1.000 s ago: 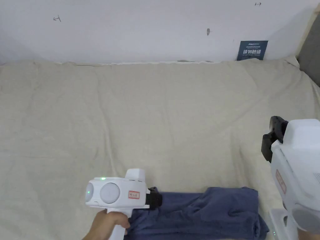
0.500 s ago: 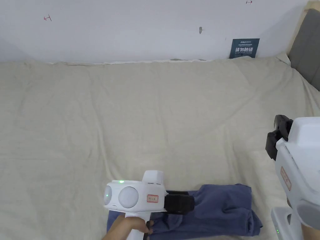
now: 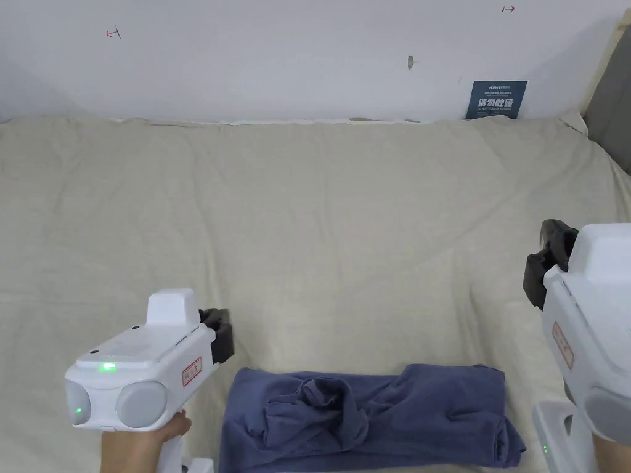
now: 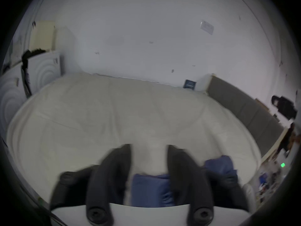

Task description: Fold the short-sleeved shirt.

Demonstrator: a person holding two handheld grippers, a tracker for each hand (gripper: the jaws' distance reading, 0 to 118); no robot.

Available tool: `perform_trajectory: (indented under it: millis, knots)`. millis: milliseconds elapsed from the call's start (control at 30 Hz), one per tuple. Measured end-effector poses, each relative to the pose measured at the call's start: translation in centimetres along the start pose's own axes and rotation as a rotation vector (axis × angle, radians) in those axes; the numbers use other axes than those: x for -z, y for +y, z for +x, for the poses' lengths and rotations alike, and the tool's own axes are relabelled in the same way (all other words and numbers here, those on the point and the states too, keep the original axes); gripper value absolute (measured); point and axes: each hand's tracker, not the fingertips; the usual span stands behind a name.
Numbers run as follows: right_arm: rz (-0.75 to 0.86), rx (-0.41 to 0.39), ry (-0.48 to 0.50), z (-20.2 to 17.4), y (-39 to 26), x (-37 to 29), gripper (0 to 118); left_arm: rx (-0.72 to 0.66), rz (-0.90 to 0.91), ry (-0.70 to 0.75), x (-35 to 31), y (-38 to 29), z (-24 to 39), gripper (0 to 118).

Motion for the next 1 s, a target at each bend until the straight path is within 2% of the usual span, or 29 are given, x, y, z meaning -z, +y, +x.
perform_trajectory:
  millis: [267, 433, 567, 633, 833, 1000]
  knots:
    - [-0.017, -0.003, 0.010, -0.3, -0.4, 0.1, 1, 0.115, -0.173, 0.002, 3.1, -5.8, 1.2, 0]
    - [-0.023, -0.005, -0.004, 0.4, -0.7, 0.2, 1, 0.135, -0.263, -0.061, 4.6, -8.2, 4.2, 0]
    - [-0.037, 0.000, -0.021, 1.3, -1.0, 0.4, 1, 0.215, -0.310, -0.130, 6.0, -9.6, 7.7, 0]
    - [-0.044, 0.003, -0.029, 1.8, -1.2, 0.4, 1, 0.199, -0.346, -0.156, 7.0, -10.0, 9.4, 0]
    - [-0.048, -0.004, -0.055, 2.8, -1.2, 0.0, 1, 0.239, -0.342, -0.199, 7.9, -10.9, 14.6, 0]
    - [-0.049, 0.004, -0.067, 3.1, -1.3, -0.1, 2, 0.227, -0.349, -0.190, 8.7, -10.7, 15.3, 0]
